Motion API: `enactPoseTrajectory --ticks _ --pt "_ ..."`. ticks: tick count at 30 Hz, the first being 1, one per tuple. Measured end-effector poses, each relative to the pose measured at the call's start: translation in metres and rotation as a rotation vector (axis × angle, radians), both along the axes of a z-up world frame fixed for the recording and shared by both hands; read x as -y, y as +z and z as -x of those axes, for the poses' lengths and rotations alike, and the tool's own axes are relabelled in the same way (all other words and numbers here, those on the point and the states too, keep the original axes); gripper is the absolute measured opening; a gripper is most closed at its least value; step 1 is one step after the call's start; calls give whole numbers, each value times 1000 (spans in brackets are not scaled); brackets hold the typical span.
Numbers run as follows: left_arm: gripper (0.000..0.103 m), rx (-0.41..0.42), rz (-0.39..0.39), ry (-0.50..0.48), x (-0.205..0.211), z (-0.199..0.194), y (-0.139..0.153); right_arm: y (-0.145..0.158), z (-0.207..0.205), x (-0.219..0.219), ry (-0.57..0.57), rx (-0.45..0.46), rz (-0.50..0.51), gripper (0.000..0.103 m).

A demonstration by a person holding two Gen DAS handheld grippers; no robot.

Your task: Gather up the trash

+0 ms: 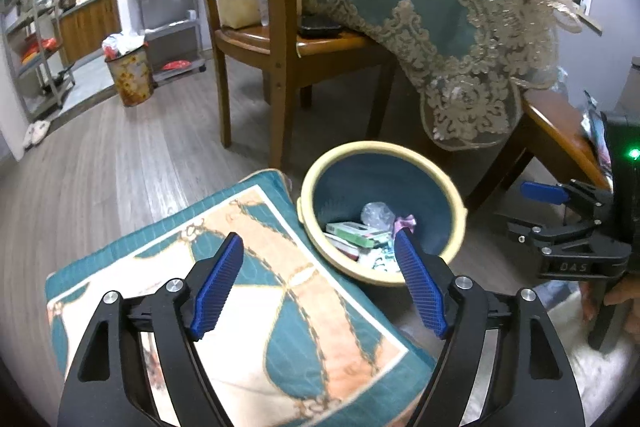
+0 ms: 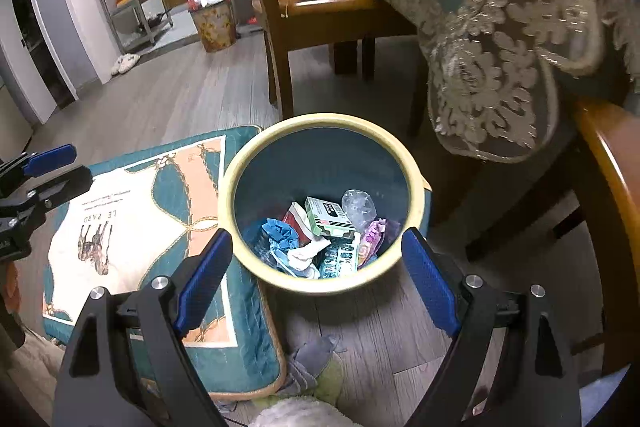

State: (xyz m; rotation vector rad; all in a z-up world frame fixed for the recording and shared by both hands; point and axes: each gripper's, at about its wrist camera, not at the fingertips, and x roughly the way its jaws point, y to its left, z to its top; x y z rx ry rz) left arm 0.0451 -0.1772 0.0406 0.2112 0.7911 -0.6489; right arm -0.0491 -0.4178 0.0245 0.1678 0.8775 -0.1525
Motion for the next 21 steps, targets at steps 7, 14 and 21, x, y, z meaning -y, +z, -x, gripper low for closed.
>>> enactPoseTrajectory --ticks 7,14,21 --pt "96 45 -33 15 -13 36 8 12 32 -1 -58 69 14 97" --pt "98 54 -29 48 -19 47 2 17 45 -3 -142 91 9 97" --pt "98 120 -66 43 -16 53 0 17 40 -22 -104 89 60 97"
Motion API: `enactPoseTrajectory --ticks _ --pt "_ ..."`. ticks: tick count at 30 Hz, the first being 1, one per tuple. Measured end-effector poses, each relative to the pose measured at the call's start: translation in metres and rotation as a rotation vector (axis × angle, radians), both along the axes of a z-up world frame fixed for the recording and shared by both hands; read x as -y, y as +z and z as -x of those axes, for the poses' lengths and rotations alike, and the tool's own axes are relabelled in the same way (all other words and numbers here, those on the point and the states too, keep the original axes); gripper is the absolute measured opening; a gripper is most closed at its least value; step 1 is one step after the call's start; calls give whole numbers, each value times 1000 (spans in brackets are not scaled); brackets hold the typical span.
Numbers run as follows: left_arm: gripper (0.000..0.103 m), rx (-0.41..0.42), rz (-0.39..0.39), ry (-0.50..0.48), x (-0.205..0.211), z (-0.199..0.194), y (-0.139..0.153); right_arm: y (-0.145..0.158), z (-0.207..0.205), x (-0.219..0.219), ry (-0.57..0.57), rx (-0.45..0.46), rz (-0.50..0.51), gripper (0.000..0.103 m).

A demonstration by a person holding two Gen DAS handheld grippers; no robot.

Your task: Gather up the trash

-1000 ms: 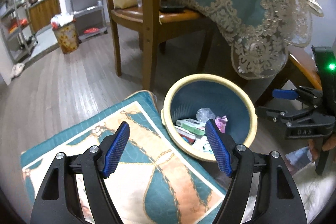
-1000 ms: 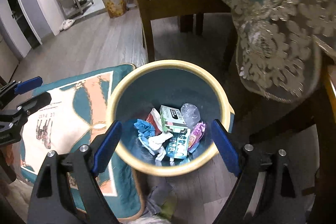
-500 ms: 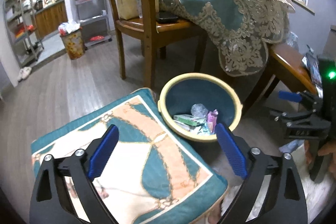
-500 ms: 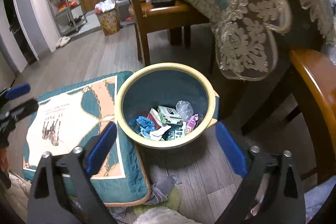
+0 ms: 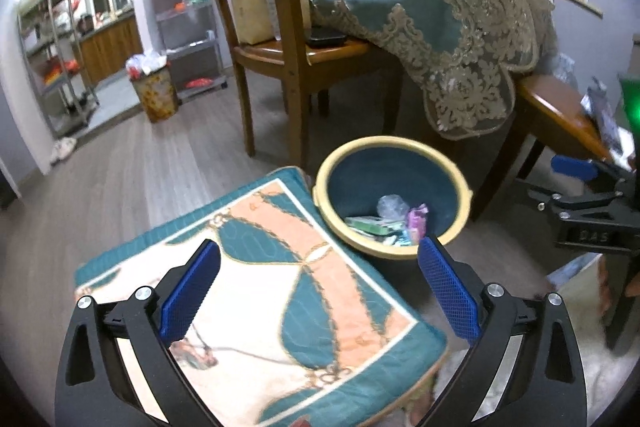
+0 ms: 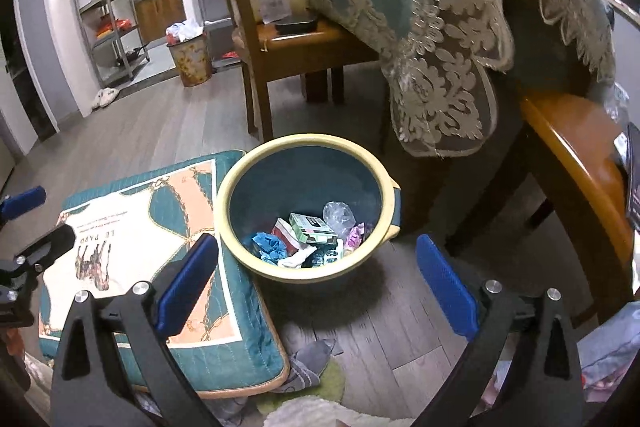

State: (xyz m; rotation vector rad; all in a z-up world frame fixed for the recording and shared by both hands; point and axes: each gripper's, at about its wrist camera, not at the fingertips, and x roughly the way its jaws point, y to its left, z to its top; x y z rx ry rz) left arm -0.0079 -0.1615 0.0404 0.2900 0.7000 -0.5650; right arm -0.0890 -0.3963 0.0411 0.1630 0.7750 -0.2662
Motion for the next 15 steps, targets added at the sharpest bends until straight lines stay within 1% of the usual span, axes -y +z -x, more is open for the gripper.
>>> enactPoseTrajectory --ticks 2,6,11,15 --pt "98 3 3 1 -1 -1 -1 0 -2 -3 2 -3 5 97" --pt "98 -20 27 9 -4 -6 -3 0 -2 -9 11 -6 33 97" --pt "98 -35 51 22 -6 -9 -3 -2 -3 -7 4 -12 34 97" --pt "98 -30 47 18 -5 -9 -3 -3 -3 -5 -1 -15 33 97"
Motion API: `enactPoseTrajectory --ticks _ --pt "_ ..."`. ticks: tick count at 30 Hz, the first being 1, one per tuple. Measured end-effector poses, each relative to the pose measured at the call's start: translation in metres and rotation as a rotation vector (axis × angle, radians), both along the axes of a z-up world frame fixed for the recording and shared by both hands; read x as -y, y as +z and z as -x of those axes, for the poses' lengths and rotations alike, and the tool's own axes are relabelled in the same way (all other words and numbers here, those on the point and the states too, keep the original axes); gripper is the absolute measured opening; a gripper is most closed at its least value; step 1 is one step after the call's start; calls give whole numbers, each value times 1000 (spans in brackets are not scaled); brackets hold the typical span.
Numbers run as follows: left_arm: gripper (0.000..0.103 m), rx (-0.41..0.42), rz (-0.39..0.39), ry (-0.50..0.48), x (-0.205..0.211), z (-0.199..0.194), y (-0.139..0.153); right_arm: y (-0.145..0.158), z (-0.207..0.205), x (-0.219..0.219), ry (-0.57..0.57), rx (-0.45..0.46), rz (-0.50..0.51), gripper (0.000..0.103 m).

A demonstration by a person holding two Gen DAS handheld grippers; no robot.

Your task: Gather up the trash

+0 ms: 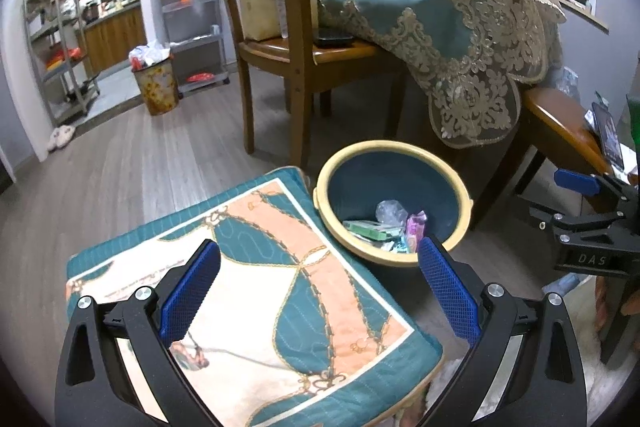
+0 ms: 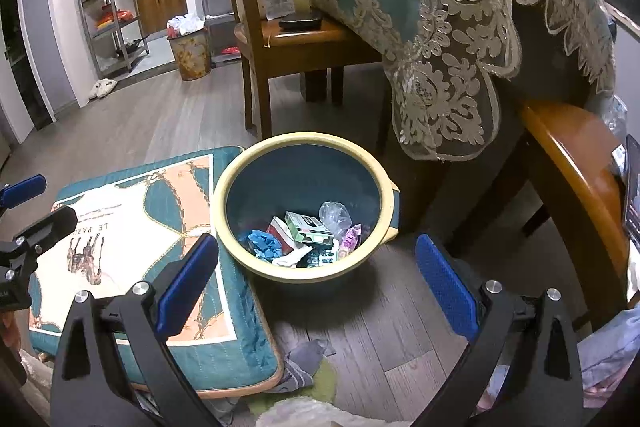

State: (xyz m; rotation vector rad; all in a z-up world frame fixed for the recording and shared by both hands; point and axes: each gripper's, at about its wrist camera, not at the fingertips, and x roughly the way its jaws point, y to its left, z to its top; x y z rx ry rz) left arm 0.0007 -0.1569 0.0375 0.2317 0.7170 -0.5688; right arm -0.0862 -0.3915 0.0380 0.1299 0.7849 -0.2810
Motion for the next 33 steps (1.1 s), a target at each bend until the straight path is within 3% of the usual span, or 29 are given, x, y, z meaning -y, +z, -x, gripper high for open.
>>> enactPoseTrajectory --ticks 33 --pt "98 -23 -19 -20 9 -1 -7 -1 -1 3 -5 -5 -5 97"
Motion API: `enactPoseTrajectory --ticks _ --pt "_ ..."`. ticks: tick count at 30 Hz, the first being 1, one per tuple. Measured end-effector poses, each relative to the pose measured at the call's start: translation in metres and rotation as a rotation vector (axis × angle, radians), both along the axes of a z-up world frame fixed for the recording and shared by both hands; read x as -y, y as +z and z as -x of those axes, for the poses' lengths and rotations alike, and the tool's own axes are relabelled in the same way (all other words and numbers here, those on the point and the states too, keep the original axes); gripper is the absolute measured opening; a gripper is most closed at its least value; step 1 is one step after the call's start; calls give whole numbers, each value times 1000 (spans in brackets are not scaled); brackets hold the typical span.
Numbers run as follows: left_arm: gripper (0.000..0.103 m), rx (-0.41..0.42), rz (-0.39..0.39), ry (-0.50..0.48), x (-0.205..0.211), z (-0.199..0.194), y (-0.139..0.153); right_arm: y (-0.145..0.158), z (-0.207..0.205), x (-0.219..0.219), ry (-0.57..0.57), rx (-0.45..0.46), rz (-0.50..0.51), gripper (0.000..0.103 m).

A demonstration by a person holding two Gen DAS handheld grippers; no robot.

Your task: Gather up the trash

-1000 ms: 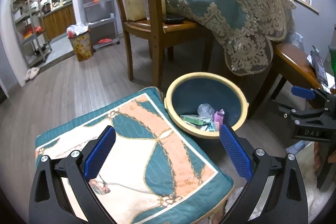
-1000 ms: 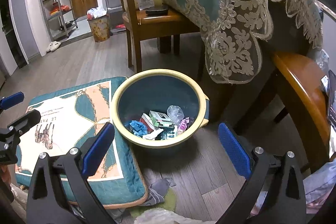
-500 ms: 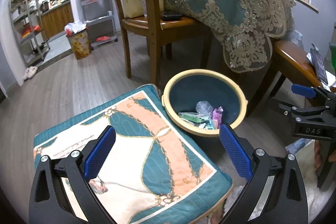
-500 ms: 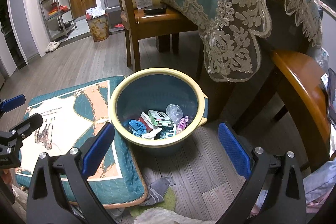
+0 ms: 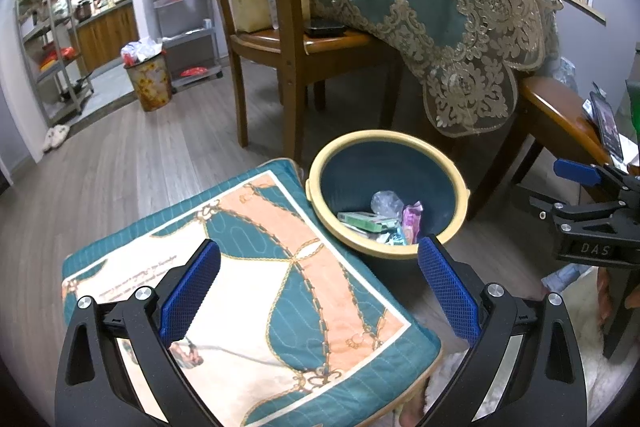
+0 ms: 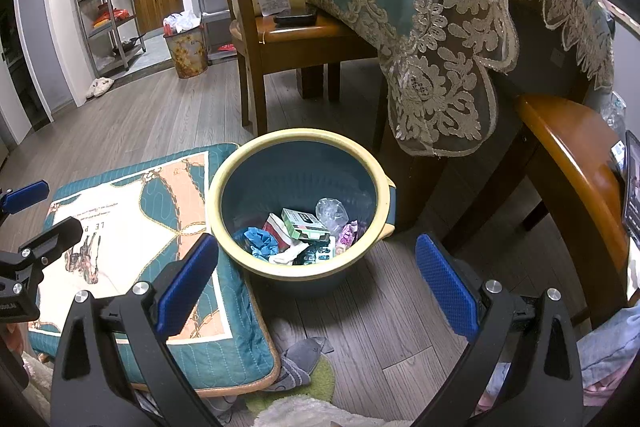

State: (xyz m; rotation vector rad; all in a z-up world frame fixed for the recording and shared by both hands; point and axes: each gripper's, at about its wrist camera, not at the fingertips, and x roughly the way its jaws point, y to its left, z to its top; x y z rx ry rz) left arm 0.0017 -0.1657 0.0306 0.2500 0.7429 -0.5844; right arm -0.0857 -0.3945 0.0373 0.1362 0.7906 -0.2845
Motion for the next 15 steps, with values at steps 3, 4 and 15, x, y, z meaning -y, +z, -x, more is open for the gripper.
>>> enactPoseTrajectory --ticks 3,4,15 --pt "98 0 0 -3 1 1 0 0 0 0 0 0 0 97" --pt "98 0 -1 -3 1 0 0 0 0 0 0 0 0 97" --pt "98 -2 6 -12 2 2 0 0 0 0 0 -1 0 97"
